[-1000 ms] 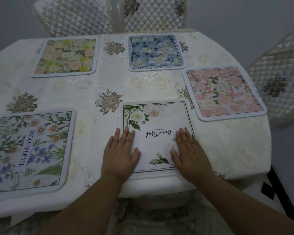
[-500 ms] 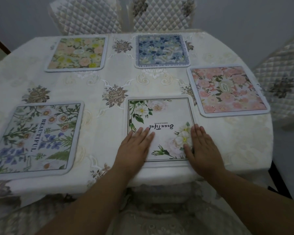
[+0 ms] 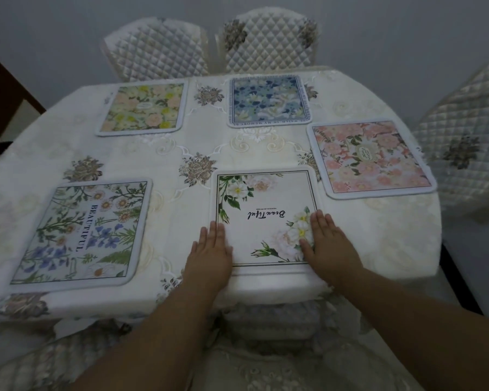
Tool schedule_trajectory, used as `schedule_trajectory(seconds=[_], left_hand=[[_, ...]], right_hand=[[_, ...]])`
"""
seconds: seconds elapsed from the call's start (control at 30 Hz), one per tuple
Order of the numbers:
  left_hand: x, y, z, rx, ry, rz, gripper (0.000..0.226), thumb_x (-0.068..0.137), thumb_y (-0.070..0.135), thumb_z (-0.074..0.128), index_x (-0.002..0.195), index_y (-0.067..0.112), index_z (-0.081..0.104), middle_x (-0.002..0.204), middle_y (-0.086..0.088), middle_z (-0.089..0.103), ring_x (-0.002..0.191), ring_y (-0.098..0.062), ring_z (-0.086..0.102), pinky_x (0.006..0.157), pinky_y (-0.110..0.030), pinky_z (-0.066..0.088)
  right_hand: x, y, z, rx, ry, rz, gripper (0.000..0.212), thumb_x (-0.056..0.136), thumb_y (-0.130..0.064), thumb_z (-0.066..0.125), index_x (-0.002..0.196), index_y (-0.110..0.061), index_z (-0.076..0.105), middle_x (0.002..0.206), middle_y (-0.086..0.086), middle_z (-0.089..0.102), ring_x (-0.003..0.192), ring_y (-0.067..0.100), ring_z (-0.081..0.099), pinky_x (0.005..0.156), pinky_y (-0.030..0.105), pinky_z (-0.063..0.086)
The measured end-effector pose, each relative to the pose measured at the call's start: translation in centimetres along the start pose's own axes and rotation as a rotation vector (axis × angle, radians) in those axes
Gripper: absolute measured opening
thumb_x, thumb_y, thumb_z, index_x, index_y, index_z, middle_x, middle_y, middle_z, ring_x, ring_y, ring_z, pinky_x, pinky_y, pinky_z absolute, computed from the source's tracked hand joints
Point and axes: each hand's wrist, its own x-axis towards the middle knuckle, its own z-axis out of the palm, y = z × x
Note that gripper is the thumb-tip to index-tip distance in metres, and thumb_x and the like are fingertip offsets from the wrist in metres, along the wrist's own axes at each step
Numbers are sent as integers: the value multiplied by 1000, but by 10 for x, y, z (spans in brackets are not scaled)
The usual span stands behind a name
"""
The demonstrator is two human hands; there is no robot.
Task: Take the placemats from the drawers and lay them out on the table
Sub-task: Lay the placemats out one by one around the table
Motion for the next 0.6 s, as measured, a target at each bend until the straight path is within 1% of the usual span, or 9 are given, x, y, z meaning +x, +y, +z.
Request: schedule_trajectory(seconds=[0.03,0.07,0.1,0.13,0.2,0.3,0.43,0.53,0.6], left_hand=[[3,2,-20,0,-98,-27,66,105,41,27,162,16,5,170,-5,1,156,-28,9,124,-48,21],[5,4,-41,18,-171,-53,66,101,44,34,159,16,18,168,-7,16,151,-30,23,119,-50,30],[2,8,-63,45,-206,-68,66,97,49,35,156,20,29,164,-7,28,146,-31,32,115,-51,34],[-4,12,-85,70,-199,-60,65,96,54,35,155,26,32,162,-4,34,146,-30,33,114,-52,34],[-28,24,-124,111,-74,8,62,99,56,36,157,36,28,163,2,31,149,-28,28,115,-53,32],[-79,41,-177,75,131,113,53,102,57,35,153,41,36,164,4,30,148,-24,31,114,-50,34],[-141,42,-226,-3,190,155,53,101,62,34,148,41,45,162,6,34,145,-23,36,113,-49,35],[-185,27,-244,-78,272,184,50,100,61,37,142,38,52,156,7,44,140,-20,44,111,-47,39],[-213,15,-251,-125,308,183,49,100,60,38,141,36,53,152,7,48,137,-18,47,111,-43,40]], right_hand=[[3,-4,-17,8,-113,26,80,100,-58,28,160,-13,1,169,7,-1,155,23,2,125,41,12],[5,-9,-37,12,-216,62,82,98,-59,35,159,-11,10,167,9,10,153,26,15,122,44,21],[6,-14,-59,9,-287,96,80,96,-60,40,157,-12,22,163,11,25,147,29,30,118,45,31],[3,-21,-82,11,-309,114,77,95,-63,40,153,-14,33,158,10,37,141,29,40,114,46,37],[-13,-36,-127,33,-226,120,73,93,-68,39,147,-19,46,150,4,49,135,27,48,111,44,40],[-55,-60,-184,104,-57,96,70,91,-71,43,146,-27,48,147,-3,53,134,22,49,109,41,42],[-126,-92,-245,78,75,76,71,90,-73,41,147,-31,44,147,-4,52,131,21,52,105,43,45],[-180,-116,-274,87,136,56,66,92,-70,42,146,-33,44,146,-5,54,129,19,54,102,42,47],[-209,-131,-286,125,165,50,65,92,-70,42,146,-34,44,146,-7,53,129,18,53,101,41,47]])
